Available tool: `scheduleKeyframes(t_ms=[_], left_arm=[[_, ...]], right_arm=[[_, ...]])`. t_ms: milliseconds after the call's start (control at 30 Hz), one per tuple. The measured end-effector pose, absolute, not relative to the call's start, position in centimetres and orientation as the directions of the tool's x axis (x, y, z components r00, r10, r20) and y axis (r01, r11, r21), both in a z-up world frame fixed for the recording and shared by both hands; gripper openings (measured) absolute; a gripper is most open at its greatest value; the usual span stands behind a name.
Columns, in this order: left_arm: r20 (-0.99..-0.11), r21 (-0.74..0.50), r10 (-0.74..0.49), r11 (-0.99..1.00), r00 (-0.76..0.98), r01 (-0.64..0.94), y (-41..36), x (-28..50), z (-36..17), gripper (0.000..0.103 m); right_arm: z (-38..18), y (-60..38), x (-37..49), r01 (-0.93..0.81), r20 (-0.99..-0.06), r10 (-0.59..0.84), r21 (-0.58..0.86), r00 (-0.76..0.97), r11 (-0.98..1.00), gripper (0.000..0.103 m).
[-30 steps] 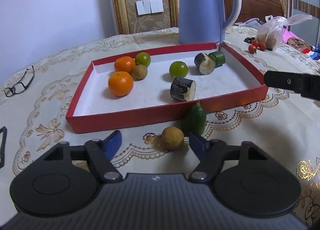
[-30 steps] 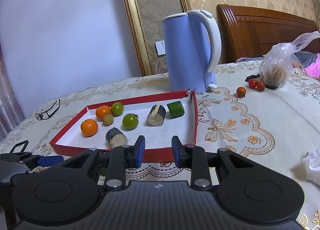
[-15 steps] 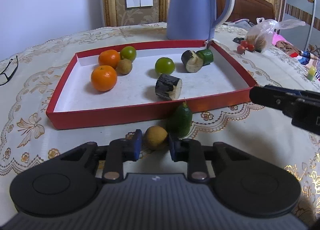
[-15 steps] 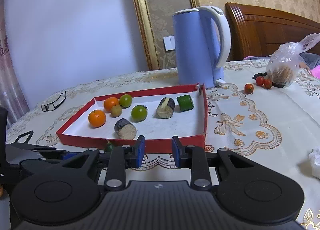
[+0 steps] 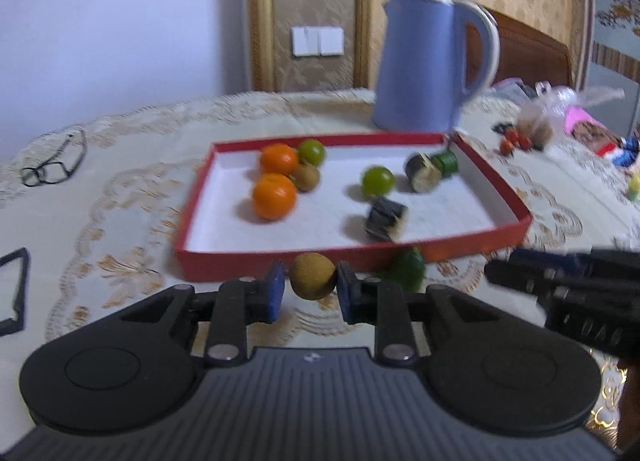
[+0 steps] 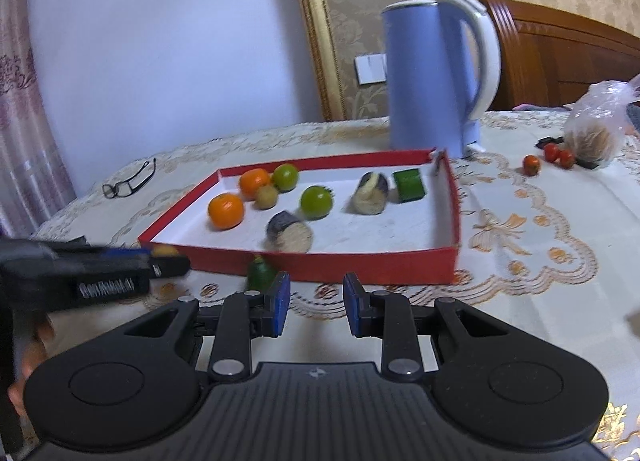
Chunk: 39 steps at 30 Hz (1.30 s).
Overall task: Organize fruits
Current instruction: 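Lift the brown fruit toward the box with the left gripper while the right gripper grasps the cucumber piece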
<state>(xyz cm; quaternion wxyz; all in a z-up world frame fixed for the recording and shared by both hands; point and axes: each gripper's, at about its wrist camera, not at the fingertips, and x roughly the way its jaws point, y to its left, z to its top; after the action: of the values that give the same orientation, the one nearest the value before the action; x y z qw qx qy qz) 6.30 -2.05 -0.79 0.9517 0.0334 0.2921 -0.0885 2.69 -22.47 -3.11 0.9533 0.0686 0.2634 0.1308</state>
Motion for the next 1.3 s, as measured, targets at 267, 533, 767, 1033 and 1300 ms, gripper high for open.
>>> scheduleKeyframes(t_ms=[267,533,767,1033,1300], left_arm=[[-0.495,-0.004,-0.126,0.990,0.859,0.143,-0.1,6.0,1.7,0.025],[-0.461,0.005,-0.116,0.991,0.880,0.133,0.0,5.8,2.6,0.025],[-0.459,0.005,-0.116,0.991,0.881,0.133,-0.1,5.9,2.6,0.025],[-0.465,-0.003,-0.115,0.992,0.878,0.128,0.3,6.0,2.3,0.025],[-0.470,-0.004,-0.114,0.992,0.875,0.127,0.5,6.1,2.2,0.025]], right_arm=[[-3.5,-19.6,3.4,-0.261,-0.511,0.313,0.173,0.801,0.950,0.028],[-4.3,-18.2,5.0,-0.240,-0.543,0.296,0.173,0.786,0.955,0.028],[-4.6,-17.5,6.2,-0.228,-0.559,0.280,0.163,0.781,0.960,0.028],[-4.9,-16.9,6.9,-0.233,-0.568,0.274,0.146,0.776,0.961,0.028],[-5.2,-16.6,7.3,-0.235,-0.580,0.272,0.139,0.768,0.962,0.028]])
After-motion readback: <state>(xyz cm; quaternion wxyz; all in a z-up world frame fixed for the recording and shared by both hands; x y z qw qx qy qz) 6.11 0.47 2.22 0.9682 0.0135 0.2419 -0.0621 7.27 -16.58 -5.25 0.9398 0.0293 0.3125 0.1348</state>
